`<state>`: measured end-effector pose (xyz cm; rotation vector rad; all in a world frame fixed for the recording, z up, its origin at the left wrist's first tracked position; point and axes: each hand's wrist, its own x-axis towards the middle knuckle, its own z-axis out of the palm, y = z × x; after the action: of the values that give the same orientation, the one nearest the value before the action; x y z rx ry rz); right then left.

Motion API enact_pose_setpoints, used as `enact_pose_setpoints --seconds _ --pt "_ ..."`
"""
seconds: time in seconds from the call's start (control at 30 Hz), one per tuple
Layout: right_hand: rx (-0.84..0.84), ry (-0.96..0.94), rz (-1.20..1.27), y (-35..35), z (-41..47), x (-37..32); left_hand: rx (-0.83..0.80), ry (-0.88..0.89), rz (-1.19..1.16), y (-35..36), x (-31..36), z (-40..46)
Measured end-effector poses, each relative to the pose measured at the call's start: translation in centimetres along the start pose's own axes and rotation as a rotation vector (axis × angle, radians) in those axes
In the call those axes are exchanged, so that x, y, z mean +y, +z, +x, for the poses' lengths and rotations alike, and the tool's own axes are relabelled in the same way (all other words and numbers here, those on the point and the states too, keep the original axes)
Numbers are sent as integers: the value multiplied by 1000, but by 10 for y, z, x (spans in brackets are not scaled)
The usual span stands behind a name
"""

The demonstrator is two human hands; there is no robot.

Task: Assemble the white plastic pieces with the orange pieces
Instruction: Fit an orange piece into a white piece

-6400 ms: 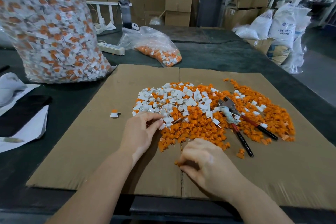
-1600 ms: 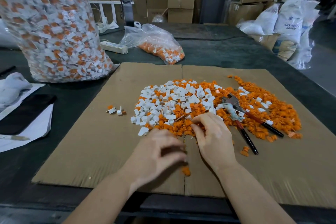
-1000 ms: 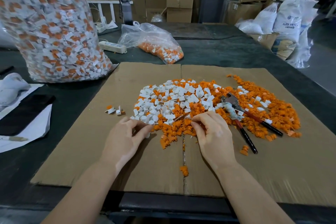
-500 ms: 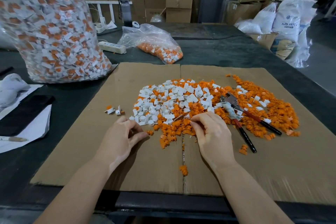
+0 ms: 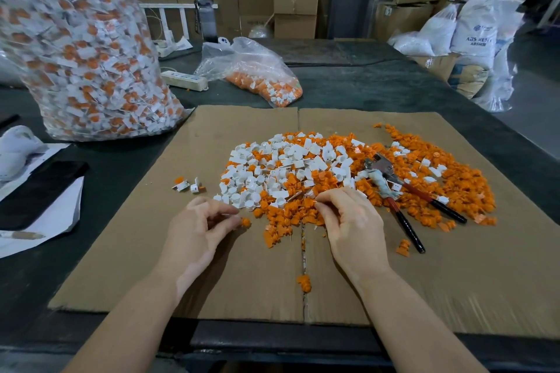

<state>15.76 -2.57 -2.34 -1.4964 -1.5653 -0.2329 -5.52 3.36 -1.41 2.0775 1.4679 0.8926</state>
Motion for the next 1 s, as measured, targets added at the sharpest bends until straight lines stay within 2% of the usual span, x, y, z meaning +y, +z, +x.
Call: enact_pose_setpoints --seconds 0.2,0.4,0.53,0.7,0.87,1.0 --pt "5 20 31 -2 0 0 65 -11 -144 21 26 10" --pt "10 118 85 -5 1 -2 -52 -50 -333 50 58 21" --pt "-7 199 120 -5 2 -2 -53 -46 -392 63 63 21" --pt "-16 191 77 -2 2 -1 1 95 -277 69 57 19" --pt "2 157 36 -1 2 0 60 156 -285 70 58 17" --pt "14 153 27 -1 1 0 3 236 -122 75 57 15"
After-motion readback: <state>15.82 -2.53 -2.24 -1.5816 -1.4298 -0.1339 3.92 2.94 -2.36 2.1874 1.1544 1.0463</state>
